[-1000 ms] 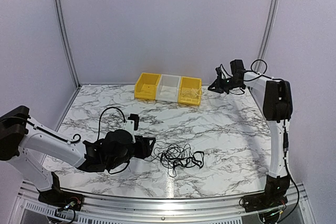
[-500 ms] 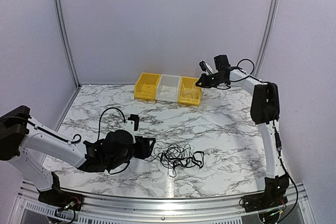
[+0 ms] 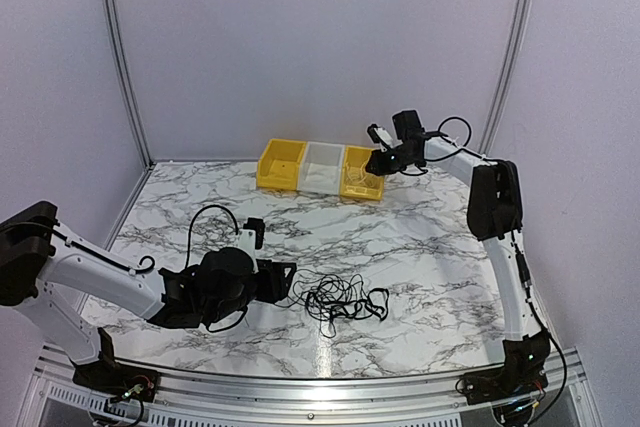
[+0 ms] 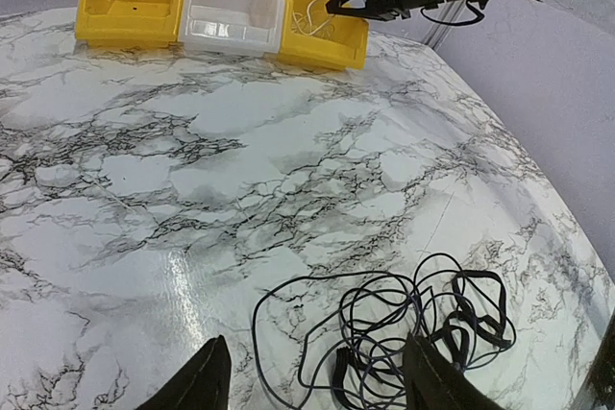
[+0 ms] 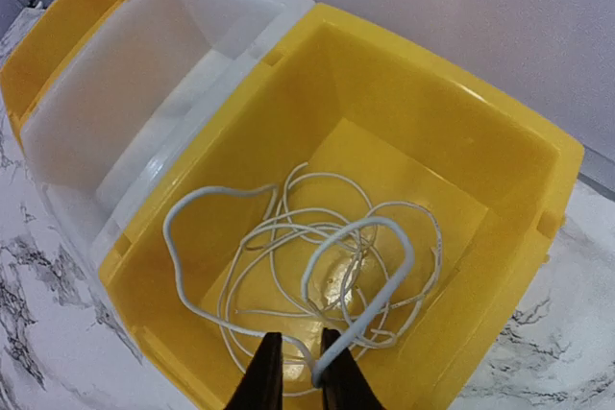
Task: Untangle the cables
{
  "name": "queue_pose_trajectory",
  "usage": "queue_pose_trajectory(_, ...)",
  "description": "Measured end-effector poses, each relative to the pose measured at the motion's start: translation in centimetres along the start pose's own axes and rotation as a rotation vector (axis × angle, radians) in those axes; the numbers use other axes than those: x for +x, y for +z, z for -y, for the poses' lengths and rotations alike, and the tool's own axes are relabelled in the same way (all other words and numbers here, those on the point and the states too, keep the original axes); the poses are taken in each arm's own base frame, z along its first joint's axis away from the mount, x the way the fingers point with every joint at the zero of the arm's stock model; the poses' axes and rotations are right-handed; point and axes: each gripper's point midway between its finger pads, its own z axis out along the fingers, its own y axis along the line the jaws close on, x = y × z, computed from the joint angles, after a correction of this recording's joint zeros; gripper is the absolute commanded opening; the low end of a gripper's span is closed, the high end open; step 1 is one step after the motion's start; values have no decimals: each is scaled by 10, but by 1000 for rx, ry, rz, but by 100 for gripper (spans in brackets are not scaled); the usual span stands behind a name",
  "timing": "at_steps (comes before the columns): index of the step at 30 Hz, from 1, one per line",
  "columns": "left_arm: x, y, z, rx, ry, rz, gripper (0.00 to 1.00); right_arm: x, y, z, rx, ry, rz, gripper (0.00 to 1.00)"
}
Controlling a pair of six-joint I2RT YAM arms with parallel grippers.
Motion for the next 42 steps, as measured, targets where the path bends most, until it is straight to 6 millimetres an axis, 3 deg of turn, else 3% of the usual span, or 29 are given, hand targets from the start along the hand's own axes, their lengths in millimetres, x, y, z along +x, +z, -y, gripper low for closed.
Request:
queue_pose_trajectory(5, 0, 0, 0, 0, 1, 0, 63, -1, -10, 6, 64, -34, -13, 37)
queue_pose_trajectory(10, 0, 0, 0, -1, 8, 1, 64, -1, -42, 4, 112, -59, -37, 52)
queue_pose_trajectory(15, -3, -3, -6, -24, 30, 14, 68, -14, -78, -5, 129, -90, -16, 54)
queue_pose_trajectory(18, -12, -10, -15, -64, 40, 50, 83, -17, -96, -11, 132, -100, -9, 54)
queue_pose_trajectory(22, -30, -22, -34, -158, 14, 123, 80, -10, -110, -13, 144, -111, -19, 51)
queue_pose_trajectory(28, -30, -25, -42, -204, 54, 117, 77, 0, -100, -5, 134, -93, -37, 42)
queue_pose_trajectory(35, -23, -21, -42, -214, 81, 76, 76, 11, -53, 14, 127, -71, -61, 0)
queue_pose_trajectory(37, -19, -20, -43, -218, 84, 65, 76, 16, -44, 18, 129, -67, -67, 0)
queue_pose_trajectory(42, -11, -16, -46, -231, 90, 38, 76, 1, -44, 20, 146, -95, -11, 0)
